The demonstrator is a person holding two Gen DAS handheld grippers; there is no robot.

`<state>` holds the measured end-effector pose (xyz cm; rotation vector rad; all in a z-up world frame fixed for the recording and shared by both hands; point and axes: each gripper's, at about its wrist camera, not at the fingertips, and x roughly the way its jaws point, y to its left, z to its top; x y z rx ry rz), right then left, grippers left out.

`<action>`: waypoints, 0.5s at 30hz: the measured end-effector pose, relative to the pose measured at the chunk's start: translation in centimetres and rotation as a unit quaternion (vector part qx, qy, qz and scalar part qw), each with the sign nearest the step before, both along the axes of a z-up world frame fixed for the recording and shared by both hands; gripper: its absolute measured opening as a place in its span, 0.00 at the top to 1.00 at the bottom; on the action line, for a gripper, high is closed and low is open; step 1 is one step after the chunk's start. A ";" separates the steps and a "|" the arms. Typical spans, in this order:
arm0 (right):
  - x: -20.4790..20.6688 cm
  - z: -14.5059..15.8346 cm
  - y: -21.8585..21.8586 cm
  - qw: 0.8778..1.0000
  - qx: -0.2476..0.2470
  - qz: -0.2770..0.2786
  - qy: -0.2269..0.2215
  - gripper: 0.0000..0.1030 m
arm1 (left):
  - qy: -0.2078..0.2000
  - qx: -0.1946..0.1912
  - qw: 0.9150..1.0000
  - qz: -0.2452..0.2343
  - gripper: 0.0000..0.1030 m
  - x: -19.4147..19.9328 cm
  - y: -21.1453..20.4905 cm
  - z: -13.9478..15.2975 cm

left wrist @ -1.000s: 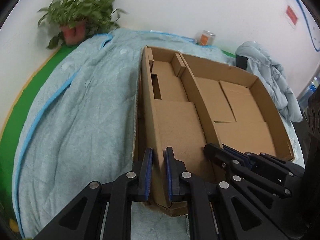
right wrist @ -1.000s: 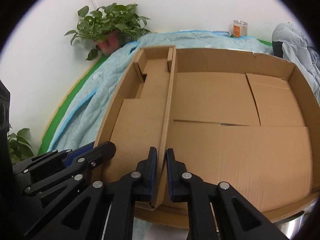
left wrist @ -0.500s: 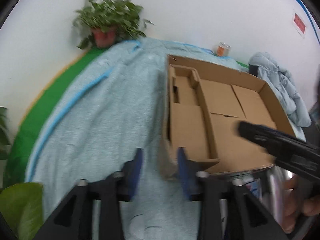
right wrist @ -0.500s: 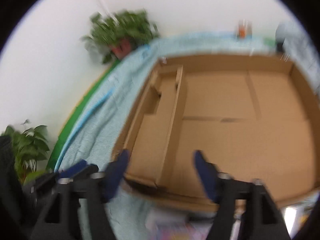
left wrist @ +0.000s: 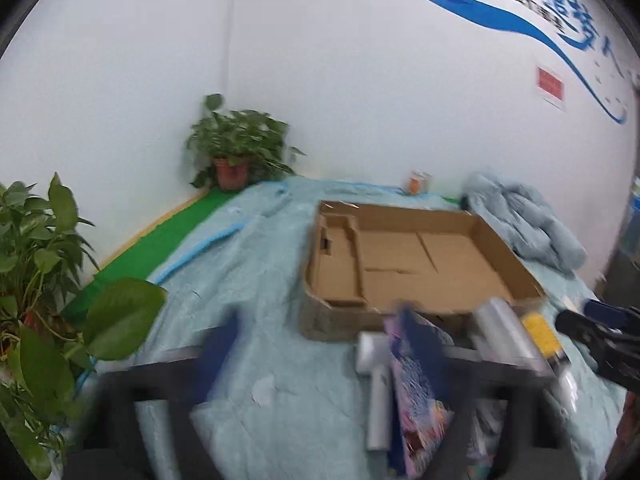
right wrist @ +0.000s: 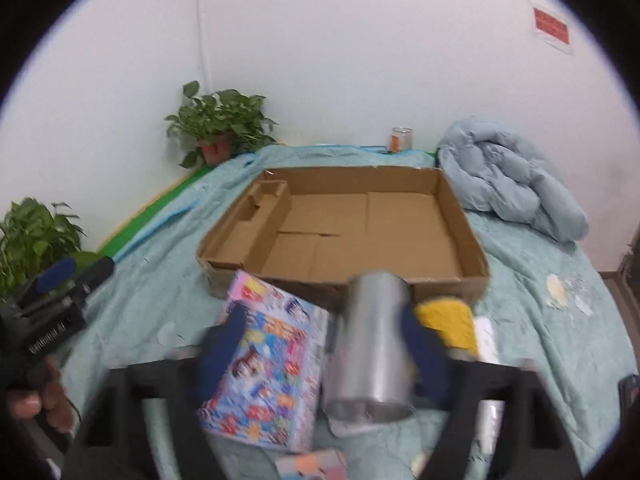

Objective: Organize rigid objects
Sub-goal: 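Release the insert tray and move the left tool to the game box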

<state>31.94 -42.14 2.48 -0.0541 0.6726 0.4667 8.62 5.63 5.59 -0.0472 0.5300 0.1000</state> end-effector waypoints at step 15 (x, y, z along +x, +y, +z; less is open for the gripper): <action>-3.1 -1.7 -2.4 0.999 0.011 0.040 -0.005 0.01 | 0.019 -0.026 0.999 -0.004 0.00 -3.7 -1.3 0.8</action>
